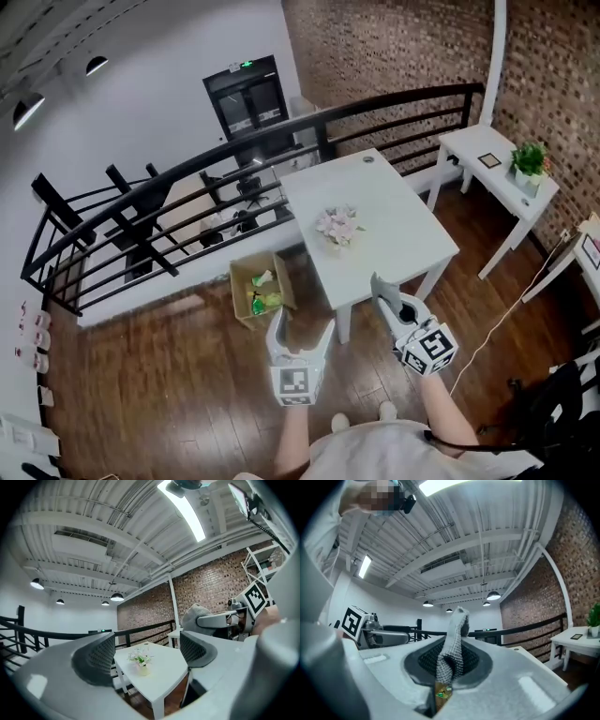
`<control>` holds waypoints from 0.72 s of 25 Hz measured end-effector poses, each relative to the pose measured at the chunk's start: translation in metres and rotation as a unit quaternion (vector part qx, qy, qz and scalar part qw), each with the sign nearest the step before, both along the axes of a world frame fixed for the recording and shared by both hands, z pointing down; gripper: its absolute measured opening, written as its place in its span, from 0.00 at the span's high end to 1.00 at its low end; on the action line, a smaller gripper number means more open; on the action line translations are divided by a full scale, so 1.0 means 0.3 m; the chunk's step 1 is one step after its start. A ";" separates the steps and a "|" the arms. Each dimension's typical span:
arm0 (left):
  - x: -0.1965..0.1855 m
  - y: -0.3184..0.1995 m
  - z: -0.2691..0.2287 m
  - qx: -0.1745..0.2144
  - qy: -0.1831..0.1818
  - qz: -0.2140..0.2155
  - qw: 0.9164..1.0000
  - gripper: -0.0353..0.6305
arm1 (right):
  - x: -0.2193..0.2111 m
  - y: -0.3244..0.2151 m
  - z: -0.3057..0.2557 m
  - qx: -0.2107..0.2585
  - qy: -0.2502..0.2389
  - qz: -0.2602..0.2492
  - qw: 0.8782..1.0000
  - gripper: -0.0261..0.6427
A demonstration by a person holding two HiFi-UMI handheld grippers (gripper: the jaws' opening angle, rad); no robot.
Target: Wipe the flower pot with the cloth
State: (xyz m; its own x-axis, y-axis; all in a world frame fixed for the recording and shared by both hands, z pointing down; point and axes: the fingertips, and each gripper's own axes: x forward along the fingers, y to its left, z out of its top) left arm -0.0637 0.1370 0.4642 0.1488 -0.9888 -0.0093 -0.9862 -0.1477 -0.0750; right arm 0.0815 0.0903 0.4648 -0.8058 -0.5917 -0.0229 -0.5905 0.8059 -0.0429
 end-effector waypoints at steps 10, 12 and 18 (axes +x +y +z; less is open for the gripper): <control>0.103 0.010 -0.032 0.001 0.015 -0.013 1.000 0.29 | 0.118 -0.008 -0.028 -0.012 -0.019 0.004 1.000 0.95; 0.113 0.011 -0.040 0.003 0.017 -0.012 1.000 0.29 | 0.122 -0.007 -0.042 -0.004 -0.017 0.000 1.000 0.95; 0.116 0.019 -0.031 0.000 0.020 -0.018 1.000 0.31 | 0.140 -0.004 -0.025 -0.011 -0.015 -0.002 1.000 0.95</control>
State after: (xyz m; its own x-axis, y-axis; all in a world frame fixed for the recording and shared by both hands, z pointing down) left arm -0.0290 0.1427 0.4550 0.1130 -0.9935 -0.0138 -0.9930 -0.1125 -0.0349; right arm 0.1234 0.0890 0.4574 -0.8069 -0.5897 -0.0349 -0.5860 0.8065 -0.0786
